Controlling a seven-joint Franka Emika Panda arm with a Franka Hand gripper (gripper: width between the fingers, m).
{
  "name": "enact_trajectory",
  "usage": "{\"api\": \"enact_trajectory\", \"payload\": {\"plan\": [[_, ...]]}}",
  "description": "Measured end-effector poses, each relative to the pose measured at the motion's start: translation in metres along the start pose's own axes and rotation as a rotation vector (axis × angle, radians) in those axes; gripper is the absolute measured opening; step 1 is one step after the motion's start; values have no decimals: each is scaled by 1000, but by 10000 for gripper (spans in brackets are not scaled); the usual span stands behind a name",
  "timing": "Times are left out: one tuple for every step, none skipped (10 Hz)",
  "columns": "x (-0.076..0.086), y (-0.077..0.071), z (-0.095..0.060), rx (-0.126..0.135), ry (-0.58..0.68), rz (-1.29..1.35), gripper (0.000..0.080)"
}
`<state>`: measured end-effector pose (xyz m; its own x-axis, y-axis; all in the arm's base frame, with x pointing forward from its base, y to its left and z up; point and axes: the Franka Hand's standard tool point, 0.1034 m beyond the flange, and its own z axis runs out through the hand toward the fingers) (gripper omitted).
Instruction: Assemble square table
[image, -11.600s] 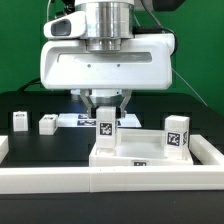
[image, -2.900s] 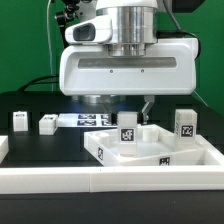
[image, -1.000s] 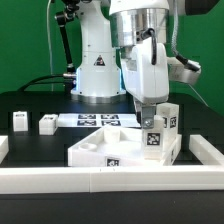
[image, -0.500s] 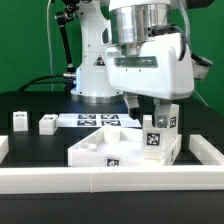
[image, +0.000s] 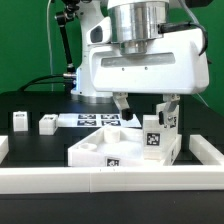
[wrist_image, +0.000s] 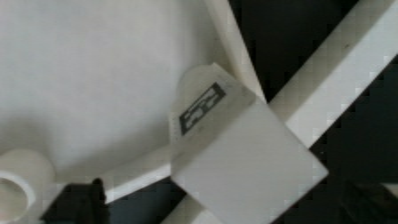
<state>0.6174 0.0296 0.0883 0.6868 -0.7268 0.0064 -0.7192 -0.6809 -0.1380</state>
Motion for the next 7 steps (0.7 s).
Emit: {"api": "enact_trajectory", "payload": {"plan": [[0, 0, 0, -7, 1, -84, 649], [-2, -2, 1, -25, 3, -164, 649], [-1, -2, 0, -30, -5, -216, 649], [0, -3, -1, -29, -4, -290, 649], [-1, -3, -1, -29, -5, -348, 649], [0, -2, 0, -28, -6, -437, 649], [1, 0, 1, -28, -5, -518, 649]]}}
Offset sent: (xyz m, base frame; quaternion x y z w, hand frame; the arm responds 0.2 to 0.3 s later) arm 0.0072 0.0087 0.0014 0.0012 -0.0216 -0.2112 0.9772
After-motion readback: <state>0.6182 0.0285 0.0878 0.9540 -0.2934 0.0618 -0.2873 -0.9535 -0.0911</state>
